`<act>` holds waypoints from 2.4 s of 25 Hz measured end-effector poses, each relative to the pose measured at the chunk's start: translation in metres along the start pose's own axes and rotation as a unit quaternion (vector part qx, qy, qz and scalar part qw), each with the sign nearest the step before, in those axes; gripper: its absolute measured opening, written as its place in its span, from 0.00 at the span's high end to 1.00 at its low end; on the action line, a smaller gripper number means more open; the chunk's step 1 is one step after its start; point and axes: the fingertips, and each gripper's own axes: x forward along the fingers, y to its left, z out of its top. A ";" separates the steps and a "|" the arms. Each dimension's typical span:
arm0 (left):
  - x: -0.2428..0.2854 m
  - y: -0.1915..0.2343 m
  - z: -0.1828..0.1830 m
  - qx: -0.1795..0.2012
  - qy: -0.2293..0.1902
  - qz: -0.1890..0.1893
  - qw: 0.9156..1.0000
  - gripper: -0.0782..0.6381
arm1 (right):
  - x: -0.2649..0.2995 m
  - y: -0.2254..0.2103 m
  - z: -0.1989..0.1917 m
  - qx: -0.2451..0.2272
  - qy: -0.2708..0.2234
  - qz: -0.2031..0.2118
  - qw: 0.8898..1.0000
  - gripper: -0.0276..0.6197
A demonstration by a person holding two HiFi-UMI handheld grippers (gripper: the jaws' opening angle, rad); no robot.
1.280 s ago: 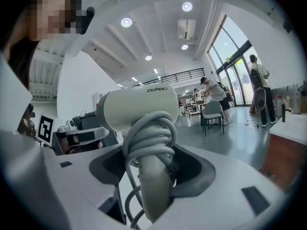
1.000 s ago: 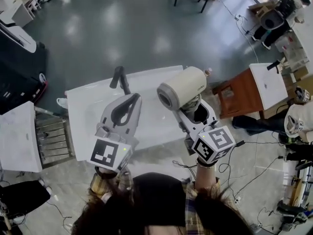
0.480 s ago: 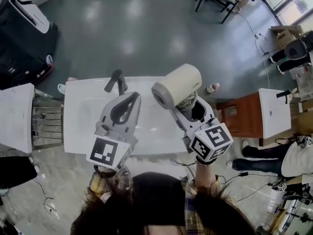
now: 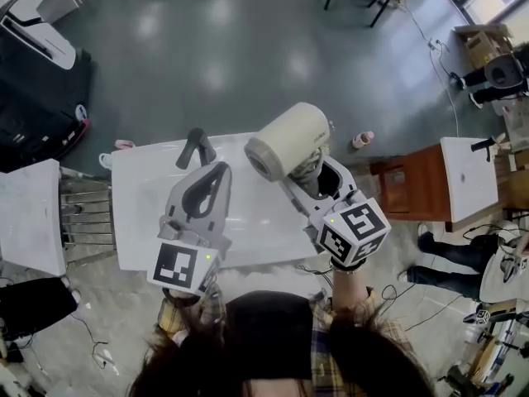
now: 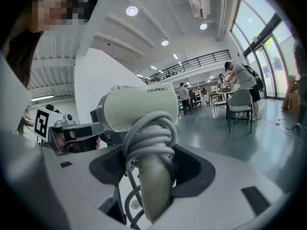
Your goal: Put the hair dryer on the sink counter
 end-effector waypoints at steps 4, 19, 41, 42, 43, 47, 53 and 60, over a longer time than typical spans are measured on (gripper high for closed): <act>0.002 0.002 0.000 0.005 0.000 -0.006 1.000 0.86 | 0.002 0.000 0.000 -0.004 0.003 -0.002 1.000 0.52; -0.001 0.007 -0.005 0.001 0.004 0.003 1.000 0.86 | 0.014 -0.029 -0.023 0.004 0.037 -0.029 0.999 0.52; 0.005 0.012 -0.044 -0.018 0.035 0.003 0.999 0.86 | 0.056 -0.109 -0.142 0.085 0.136 -0.118 0.980 0.52; 0.007 0.011 -0.044 -0.018 0.034 0.002 0.999 0.86 | 0.056 -0.113 -0.145 0.088 0.137 -0.123 0.979 0.52; 0.008 0.010 -0.045 -0.020 0.034 0.001 0.999 0.86 | 0.056 -0.117 -0.149 0.092 0.139 -0.128 0.978 0.52; 0.012 0.009 -0.051 -0.021 0.039 0.001 0.999 0.86 | 0.059 -0.129 -0.163 0.102 0.151 -0.140 0.973 0.52; 0.017 0.008 -0.061 -0.028 0.051 0.003 0.998 0.86 | 0.064 -0.138 -0.184 0.102 0.179 -0.147 0.967 0.52; 0.026 0.006 -0.063 -0.023 0.052 -0.001 0.998 0.86 | 0.066 -0.145 -0.203 0.101 0.206 -0.153 0.961 0.52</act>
